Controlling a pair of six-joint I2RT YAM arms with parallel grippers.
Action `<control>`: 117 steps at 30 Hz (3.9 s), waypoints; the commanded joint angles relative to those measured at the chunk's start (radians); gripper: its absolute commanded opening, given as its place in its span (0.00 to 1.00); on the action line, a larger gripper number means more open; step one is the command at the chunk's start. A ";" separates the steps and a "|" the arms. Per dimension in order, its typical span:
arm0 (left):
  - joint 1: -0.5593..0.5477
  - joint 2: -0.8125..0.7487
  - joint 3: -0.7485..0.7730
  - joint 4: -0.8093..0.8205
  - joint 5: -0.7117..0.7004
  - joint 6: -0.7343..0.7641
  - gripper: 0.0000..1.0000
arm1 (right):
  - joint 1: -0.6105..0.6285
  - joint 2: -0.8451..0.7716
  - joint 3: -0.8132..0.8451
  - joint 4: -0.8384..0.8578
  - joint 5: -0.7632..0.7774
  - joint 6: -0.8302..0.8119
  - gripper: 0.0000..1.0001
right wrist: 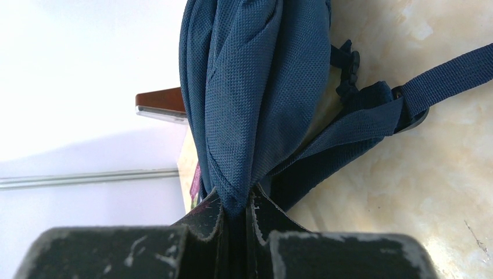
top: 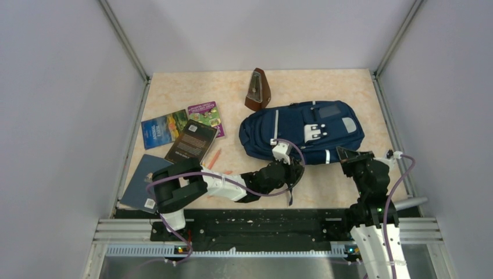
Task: Pack the student bag
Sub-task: Unzip the student bag at the center of the board.
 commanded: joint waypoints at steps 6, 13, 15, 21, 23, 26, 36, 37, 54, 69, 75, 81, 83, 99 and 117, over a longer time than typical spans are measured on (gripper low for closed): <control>0.003 -0.015 0.000 0.102 -0.033 0.021 0.00 | 0.007 -0.030 0.054 0.099 0.016 0.018 0.00; 0.002 -0.059 -0.065 0.095 -0.032 0.014 0.00 | 0.007 -0.031 0.029 0.098 0.040 0.009 0.00; 0.002 -0.070 -0.083 0.092 -0.029 0.012 0.00 | 0.007 -0.031 0.021 0.102 0.042 0.010 0.00; 0.001 -0.099 -0.137 0.135 0.020 0.045 0.00 | 0.007 -0.030 0.005 0.104 0.047 0.005 0.00; 0.001 -0.105 -0.153 0.155 0.036 0.060 0.00 | 0.007 -0.030 0.005 0.101 0.049 0.004 0.00; 0.001 -0.112 -0.168 0.167 0.062 0.072 0.00 | 0.007 -0.031 0.001 0.098 0.053 0.001 0.00; 0.001 -0.080 -0.135 0.227 0.131 0.121 0.13 | 0.007 -0.032 -0.011 0.107 0.050 0.010 0.00; 0.001 -0.075 -0.130 0.226 0.130 0.124 0.21 | 0.007 -0.032 -0.011 0.107 0.050 0.009 0.00; 0.001 -0.025 -0.035 0.077 -0.006 0.076 0.58 | 0.007 -0.032 -0.004 0.117 0.044 0.005 0.00; 0.001 -0.021 -0.058 0.121 -0.014 0.069 0.24 | 0.007 -0.033 -0.021 0.122 0.047 0.004 0.00; 0.001 -0.013 -0.056 0.141 -0.026 0.060 0.35 | 0.008 -0.033 -0.025 0.124 0.046 0.006 0.00; 0.001 -0.012 -0.056 0.148 -0.066 0.054 0.53 | 0.007 -0.033 -0.023 0.120 0.046 0.003 0.00; 0.002 -0.008 -0.054 0.154 -0.087 0.063 0.56 | 0.007 -0.033 -0.025 0.120 0.044 0.003 0.00; 0.004 -0.009 -0.062 0.140 -0.162 0.100 0.13 | 0.007 -0.040 -0.032 0.111 0.047 0.003 0.00; 0.003 -0.046 -0.125 0.164 -0.119 0.071 0.00 | 0.007 -0.040 -0.041 0.102 0.068 -0.012 0.00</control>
